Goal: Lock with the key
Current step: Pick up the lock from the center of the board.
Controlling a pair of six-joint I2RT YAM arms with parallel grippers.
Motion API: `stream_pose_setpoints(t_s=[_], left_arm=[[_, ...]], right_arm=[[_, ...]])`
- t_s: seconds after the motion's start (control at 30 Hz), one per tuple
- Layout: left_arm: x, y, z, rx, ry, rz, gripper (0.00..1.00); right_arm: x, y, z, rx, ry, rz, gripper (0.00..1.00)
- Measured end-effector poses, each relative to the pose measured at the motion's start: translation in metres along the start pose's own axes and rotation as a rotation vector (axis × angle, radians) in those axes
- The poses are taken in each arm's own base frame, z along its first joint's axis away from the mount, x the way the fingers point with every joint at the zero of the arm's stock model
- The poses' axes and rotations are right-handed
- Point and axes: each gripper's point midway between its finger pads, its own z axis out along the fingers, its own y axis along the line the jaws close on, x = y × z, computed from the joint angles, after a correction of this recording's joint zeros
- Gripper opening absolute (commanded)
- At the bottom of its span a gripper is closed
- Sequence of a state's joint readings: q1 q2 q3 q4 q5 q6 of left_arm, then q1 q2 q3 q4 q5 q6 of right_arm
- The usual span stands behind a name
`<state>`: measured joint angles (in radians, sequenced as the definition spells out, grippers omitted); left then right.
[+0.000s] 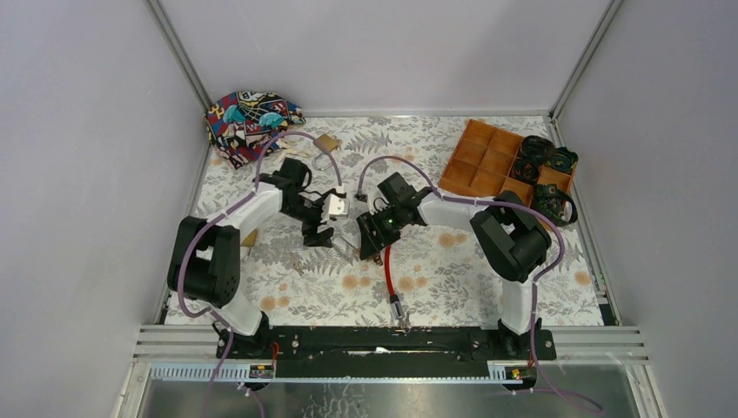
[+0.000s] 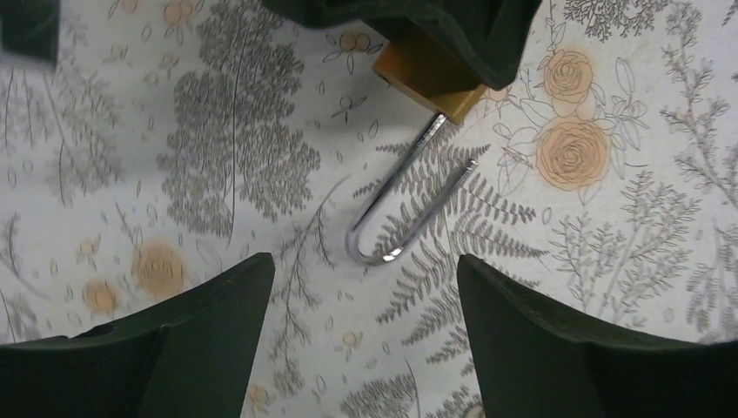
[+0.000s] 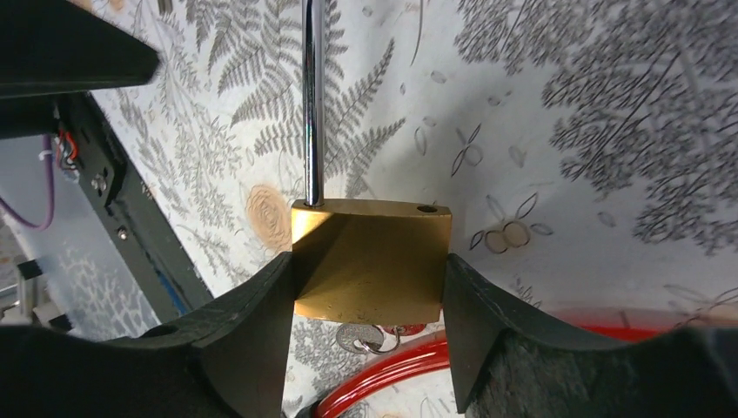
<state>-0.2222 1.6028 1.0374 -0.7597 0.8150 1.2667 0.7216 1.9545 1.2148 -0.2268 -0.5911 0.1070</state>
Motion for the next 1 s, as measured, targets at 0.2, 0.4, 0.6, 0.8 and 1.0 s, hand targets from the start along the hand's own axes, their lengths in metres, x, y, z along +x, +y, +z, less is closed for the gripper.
stream_pose_setpoints(t_s=[0.2, 0.4, 0.6, 0.8, 1.0], left_arm=[[0.006, -0.004, 0.031, 0.074, 0.025, 0.119, 0.74], [0.017, -0.014, 0.043, 0.116, 0.052, 0.179, 0.47], [0.022, -0.018, 0.048, 0.131, 0.068, 0.214, 0.00], [0.008, -0.023, 0.038, 0.154, 0.063, 0.168, 0.00], [-0.040, -0.021, -0.011, 0.060, 0.046, 0.124, 0.00]], right_arm=[[0.010, 0.008, -0.003, -0.035, 0.011, 0.029, 0.00], [0.005, 0.016, -0.006, -0.066, -0.005, 0.020, 0.00], [0.005, 0.019, -0.009, -0.088, -0.015, 0.004, 0.03], [-0.001, 0.026, -0.031, -0.099, -0.049, -0.023, 0.99], [-0.044, 0.074, -0.146, -0.109, -0.370, -0.210, 1.00]])
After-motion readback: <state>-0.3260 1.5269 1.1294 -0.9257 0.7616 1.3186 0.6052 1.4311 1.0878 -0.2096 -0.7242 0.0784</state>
